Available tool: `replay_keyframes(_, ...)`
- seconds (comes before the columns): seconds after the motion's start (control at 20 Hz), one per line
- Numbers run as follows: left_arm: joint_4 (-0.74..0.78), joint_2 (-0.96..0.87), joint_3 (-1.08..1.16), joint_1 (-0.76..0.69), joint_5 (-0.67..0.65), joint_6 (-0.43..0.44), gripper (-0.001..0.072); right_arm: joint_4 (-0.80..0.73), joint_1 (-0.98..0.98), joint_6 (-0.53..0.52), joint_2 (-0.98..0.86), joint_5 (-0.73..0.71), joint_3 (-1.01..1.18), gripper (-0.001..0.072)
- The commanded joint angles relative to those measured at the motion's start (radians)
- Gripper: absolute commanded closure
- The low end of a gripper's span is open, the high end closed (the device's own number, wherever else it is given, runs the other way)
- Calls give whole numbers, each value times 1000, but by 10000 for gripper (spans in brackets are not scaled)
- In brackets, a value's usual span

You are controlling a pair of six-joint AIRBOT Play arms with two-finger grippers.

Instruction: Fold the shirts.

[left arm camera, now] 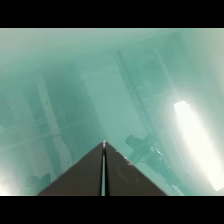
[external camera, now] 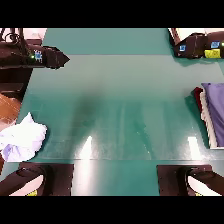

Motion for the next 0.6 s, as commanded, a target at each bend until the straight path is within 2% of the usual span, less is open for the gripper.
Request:
replay_keyframes(0.0,0,0,0,0,0,0,683,1,3,0,0,-1,1,692)
replay_keyframes(0.55,-1,0,0,0,27,-7,683,2,3,0,0,0,1,692)
